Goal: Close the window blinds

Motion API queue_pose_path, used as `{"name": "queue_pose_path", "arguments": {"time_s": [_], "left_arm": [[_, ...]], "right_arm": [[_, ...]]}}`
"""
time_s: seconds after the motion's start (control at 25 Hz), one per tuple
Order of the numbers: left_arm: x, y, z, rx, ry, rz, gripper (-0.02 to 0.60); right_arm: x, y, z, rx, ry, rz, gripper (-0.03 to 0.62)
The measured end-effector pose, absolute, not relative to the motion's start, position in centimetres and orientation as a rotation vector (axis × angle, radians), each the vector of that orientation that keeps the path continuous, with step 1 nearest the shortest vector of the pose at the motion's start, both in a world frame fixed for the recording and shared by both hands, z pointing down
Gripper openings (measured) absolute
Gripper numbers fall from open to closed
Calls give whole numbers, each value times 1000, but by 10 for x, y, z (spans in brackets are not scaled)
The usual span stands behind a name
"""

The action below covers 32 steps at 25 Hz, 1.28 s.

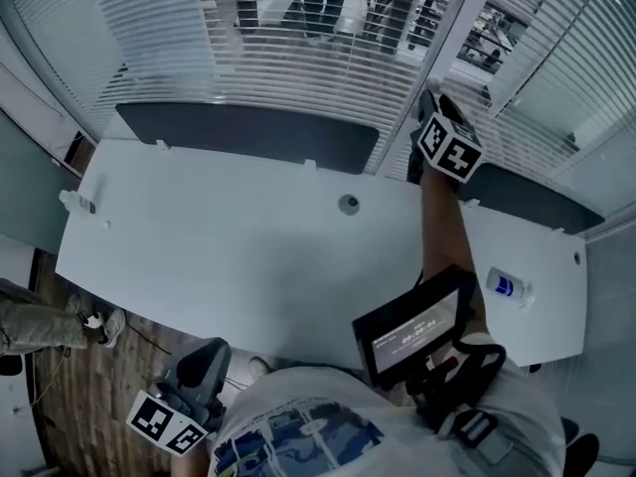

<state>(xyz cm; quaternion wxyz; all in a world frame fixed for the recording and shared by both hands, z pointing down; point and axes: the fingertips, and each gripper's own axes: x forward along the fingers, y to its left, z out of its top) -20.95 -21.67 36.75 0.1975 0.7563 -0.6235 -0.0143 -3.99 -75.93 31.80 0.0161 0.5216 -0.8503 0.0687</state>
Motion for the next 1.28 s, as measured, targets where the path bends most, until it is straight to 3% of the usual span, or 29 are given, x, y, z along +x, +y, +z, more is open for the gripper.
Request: {"name": "queue_pose_path", "arguments": {"time_s": [0.6,1.04,1.16,1.28], "left_arm": [[-217,-218,374,2061,-1778,-44,21],[-216,-219,381,2041,-1774,-50,21],[-212,-223,379,2054,-1764,-46,21],[-209,-224,378,2063,-1759,-40,21]], "right_arm": [[-48,-774,314,1747,-2605,284,126],[-58,-778,320,1565,-1982,-611,123],[-56,-778,320,1569,-2051,-547,124],[-52,-777,320,1628,-2296,-243,127]]}}
